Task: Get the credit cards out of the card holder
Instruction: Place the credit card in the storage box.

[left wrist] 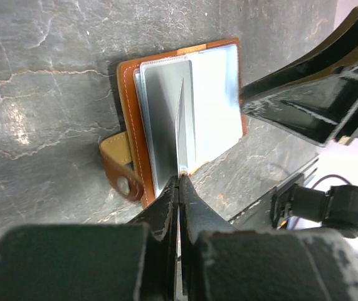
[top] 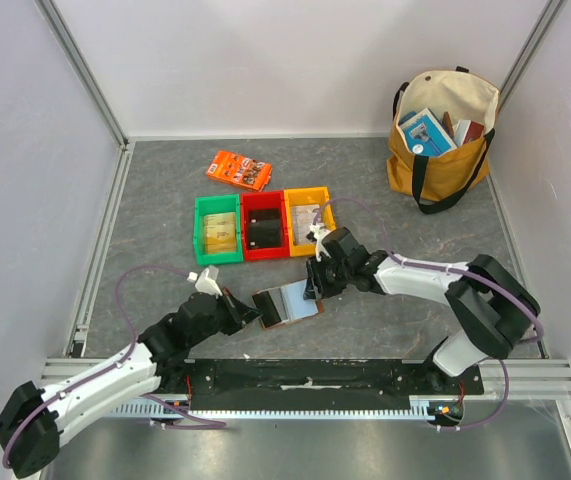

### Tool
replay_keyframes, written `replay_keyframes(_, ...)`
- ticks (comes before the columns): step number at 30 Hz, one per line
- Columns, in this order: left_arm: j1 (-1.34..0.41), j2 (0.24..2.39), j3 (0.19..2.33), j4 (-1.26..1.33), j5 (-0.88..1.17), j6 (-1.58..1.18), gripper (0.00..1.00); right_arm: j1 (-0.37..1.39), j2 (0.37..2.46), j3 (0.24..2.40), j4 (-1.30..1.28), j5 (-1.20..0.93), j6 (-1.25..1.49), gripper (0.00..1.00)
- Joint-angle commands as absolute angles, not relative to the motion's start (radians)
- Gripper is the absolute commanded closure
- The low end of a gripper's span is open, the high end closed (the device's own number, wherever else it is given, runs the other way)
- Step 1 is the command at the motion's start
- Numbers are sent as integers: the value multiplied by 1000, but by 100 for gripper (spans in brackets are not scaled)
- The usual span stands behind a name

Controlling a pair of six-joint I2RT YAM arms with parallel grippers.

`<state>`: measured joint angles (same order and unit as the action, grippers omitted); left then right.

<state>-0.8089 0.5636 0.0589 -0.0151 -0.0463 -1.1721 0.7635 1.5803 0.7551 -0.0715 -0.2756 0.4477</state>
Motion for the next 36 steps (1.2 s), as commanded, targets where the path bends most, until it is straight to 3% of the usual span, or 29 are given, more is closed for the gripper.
replay_keyframes(1, -808, 534, 130, -86, -63, -977, 98, 764, 1474, 808, -173, -247, 394, 57)
replay_keyframes(9, -816, 592, 357, -193, -55, -643, 98, 764, 1336, 899, -267, -241, 416, 26)
replay_keyframes(15, -873, 661, 570, -259, -139, -407, 98, 764, 1292, 995, -336, -186, 577, 12)
replay_keyframes(26, -1000, 730, 710, -232, -390, 64, 98, 758, 1169, 1130, -379, -62, 756, 2)
replay_keyframes(36, -1052, 742, 617, 87, -508, 417, 98, 758, 1204, 1183, -308, -61, 954, 9)
